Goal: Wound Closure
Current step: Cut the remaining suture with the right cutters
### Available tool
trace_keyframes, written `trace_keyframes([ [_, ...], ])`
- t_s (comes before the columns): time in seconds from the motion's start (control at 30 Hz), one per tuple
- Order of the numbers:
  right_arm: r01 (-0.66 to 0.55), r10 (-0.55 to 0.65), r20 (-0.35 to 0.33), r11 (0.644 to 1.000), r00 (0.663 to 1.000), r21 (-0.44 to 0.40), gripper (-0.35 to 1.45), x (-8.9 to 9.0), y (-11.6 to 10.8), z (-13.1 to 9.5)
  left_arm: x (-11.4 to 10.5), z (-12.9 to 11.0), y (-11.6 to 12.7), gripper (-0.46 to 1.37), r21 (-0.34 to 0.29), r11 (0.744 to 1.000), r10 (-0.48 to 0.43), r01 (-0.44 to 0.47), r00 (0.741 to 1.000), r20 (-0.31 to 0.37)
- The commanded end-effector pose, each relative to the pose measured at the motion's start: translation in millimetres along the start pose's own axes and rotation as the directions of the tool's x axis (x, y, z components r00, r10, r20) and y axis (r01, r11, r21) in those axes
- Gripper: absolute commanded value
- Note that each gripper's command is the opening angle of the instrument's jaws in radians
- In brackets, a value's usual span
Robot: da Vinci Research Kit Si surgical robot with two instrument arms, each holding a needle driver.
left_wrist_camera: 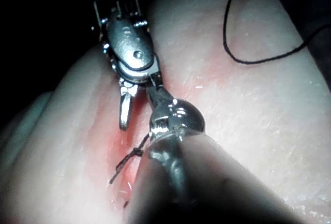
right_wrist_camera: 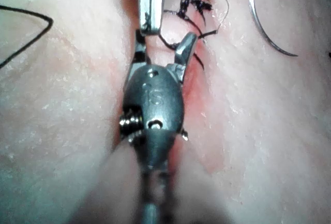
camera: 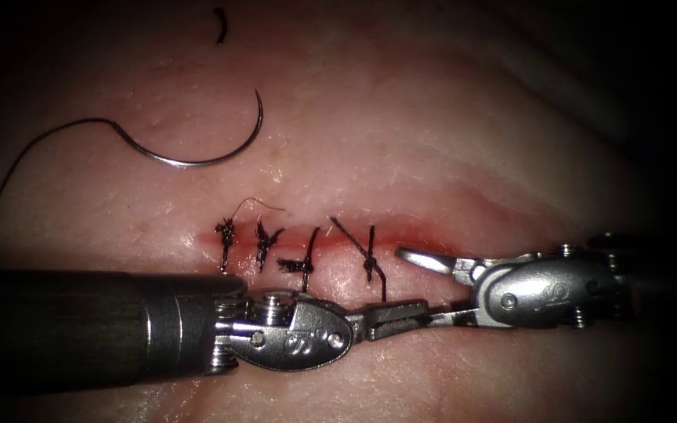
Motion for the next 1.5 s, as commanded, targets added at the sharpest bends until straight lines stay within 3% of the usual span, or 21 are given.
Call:
trace_keyframes([
  [0.03, 0.002, -0.002, 0.002, 1.000, 1.000, 0.003, 1.00, 0.0, -0.2, 0.3, 0.1, 0.0, 0.1, -0.35, -0.004, 1.000, 0.000, 0.000, 1.000, 0.001],
  [0.53, 0.023, -0.024, -0.028, 0.999, 0.999, -0.038, 1.12, 0.3, -0.9, 3.3, 0.2, -0.4, 0.4, -0.35, -0.017, 1.000, 0.001, -0.001, 1.000, -0.013],
  [1.1, 0.029, -0.032, -0.037, 0.997, 0.999, -0.066, 1.05, -0.1, -1.0, 5.8, 0.2, -0.4, 0.4, -0.35, -0.015, 1.000, -0.006, 0.005, 1.000, -0.015],
  [1.37, 0.030, -0.033, -0.041, 0.997, 0.999, -0.075, 0.98, -0.3, -0.8, 6.3, 0.2, -0.5, 0.4, -0.35, -0.012, 1.000, -0.012, 0.011, 1.000, -0.017],
  [1.43, 0.030, -0.033, -0.041, 0.997, 0.999, -0.075, 0.90, -0.3, -0.8, 6.4, 0.2, -0.5, 0.4, -0.35, -0.013, 1.000, -0.012, 0.011, 1.000, -0.017],
  [1.5, 0.031, -0.035, -0.046, 0.997, 0.998, -0.069, 0.70, -0.3, -0.7, 6.5, 0.2, -0.5, 0.5, -0.35, -0.013, 1.000, -0.018, 0.017, 1.000, -0.017],
])
